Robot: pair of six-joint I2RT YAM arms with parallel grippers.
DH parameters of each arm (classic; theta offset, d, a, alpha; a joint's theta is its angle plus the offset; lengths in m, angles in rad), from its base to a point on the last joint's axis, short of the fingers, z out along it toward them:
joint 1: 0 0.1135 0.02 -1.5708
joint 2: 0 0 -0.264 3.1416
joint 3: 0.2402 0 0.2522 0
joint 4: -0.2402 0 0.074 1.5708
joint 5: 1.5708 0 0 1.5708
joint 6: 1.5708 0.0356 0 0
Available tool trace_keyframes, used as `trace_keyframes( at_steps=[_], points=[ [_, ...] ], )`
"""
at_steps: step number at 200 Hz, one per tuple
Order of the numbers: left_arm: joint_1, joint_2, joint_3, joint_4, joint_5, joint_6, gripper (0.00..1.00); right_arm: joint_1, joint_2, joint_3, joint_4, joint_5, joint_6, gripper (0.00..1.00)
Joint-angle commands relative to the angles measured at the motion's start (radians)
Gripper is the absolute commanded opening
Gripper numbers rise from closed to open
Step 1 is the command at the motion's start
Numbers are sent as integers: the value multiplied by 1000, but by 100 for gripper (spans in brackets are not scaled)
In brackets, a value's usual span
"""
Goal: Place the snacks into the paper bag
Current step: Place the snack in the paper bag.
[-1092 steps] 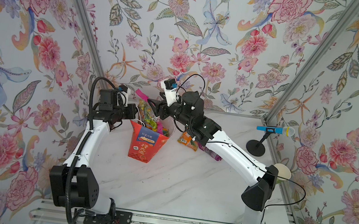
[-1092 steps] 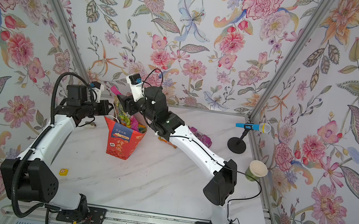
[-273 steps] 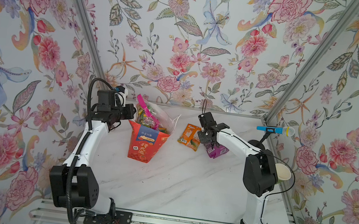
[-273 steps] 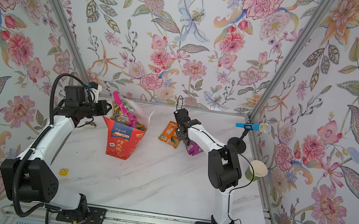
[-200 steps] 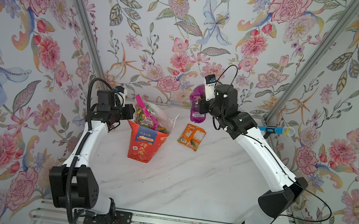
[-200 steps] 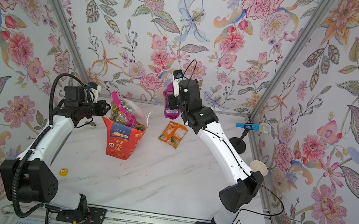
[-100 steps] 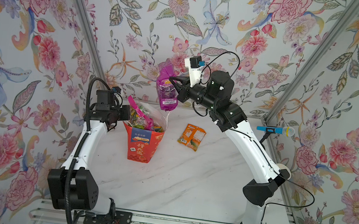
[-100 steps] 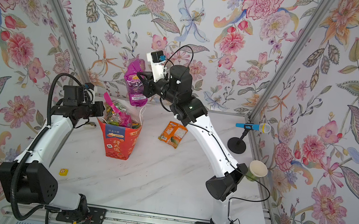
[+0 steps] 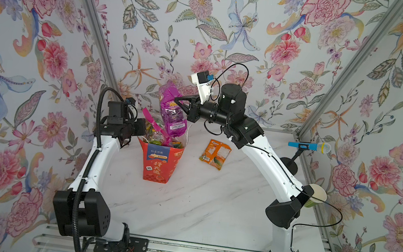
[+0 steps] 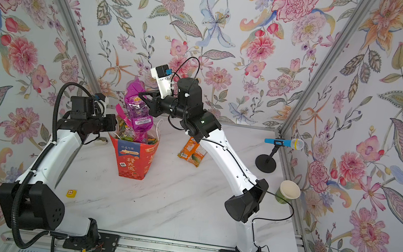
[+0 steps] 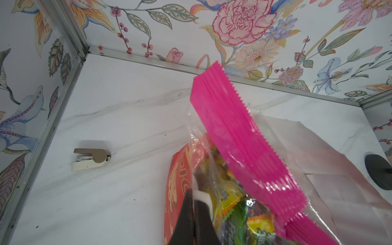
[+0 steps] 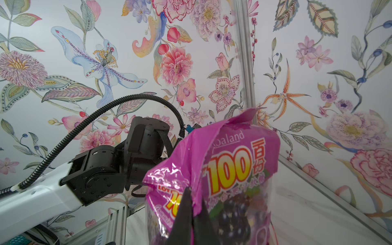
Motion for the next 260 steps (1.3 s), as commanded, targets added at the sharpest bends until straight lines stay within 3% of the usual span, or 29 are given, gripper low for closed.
trace_keyframes(
  at_steps=[1,233,260],
  points=[
    [10,-42,13,26,20,19,0,-4,-2,55,73,14,-10,0],
    [21,-35,2,46,65,10,0,32,85,-77,-45,10,22,0],
    [22,-36,0,46,68,10,0,50,106,-79,-91,92,-15,0]
  ],
)
